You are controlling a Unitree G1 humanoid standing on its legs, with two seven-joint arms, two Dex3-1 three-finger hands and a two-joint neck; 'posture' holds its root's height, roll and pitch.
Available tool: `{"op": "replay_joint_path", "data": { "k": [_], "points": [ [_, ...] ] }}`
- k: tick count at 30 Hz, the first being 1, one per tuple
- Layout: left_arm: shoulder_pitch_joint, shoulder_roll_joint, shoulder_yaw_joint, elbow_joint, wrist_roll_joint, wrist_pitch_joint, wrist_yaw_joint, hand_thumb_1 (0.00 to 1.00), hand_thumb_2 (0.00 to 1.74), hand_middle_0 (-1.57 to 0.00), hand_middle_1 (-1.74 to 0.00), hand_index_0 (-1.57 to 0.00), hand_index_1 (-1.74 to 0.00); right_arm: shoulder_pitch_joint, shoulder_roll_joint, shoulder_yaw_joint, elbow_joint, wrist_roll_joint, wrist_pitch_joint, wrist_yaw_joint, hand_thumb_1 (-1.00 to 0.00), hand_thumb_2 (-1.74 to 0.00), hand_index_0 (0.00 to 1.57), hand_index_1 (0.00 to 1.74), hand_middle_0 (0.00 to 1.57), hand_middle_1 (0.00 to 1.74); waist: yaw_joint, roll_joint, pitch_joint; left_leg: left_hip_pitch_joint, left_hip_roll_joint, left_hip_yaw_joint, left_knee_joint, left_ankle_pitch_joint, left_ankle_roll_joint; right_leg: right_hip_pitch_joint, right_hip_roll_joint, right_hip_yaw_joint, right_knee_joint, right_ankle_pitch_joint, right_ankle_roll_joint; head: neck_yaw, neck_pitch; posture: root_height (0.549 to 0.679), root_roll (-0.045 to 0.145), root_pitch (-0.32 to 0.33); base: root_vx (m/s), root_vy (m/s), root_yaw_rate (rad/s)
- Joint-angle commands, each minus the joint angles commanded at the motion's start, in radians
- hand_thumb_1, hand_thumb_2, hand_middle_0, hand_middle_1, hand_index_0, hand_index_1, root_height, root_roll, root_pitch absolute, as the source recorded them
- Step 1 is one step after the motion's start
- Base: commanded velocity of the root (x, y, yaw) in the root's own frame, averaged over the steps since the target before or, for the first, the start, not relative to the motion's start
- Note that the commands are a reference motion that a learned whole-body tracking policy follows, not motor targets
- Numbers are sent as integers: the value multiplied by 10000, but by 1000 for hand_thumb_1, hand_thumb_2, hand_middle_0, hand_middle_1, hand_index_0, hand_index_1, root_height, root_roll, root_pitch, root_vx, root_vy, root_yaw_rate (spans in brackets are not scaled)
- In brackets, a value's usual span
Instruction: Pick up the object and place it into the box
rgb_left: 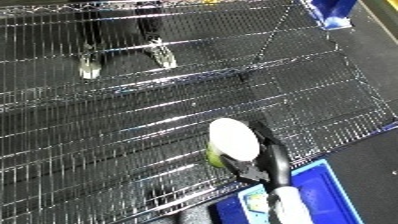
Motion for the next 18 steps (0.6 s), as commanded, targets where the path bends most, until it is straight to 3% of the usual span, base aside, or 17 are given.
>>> {"op": "replay_joint_path", "data": {
  "k": [9,18],
  "points": [
    [197,-85,122,92,-2,-156,-236,1000,1740,-1570,-1740,-1570,-1740,446,-41,-217,-831,-293,68,-218,-950,-1653,1492,1653,1492,1653,-128,-153,0,273,35,-41,-243,40,35,240,86,51,-214,38,3,-331,12,634,50,207,-43,29,-36],
    [765,-388,451,297,378,-343,-533,1000,1740,-1570,-1740,-1570,-1740,2790,381,-1283,-4217,-763,400,-441,-950,-1653,1492,1653,1492,1653,-681,-607,0,1008,234,2,-419,-93,75,926,221,224,-614,125,98,-1084,-724,639,44,172,-39,46,-105]
  ]
}}
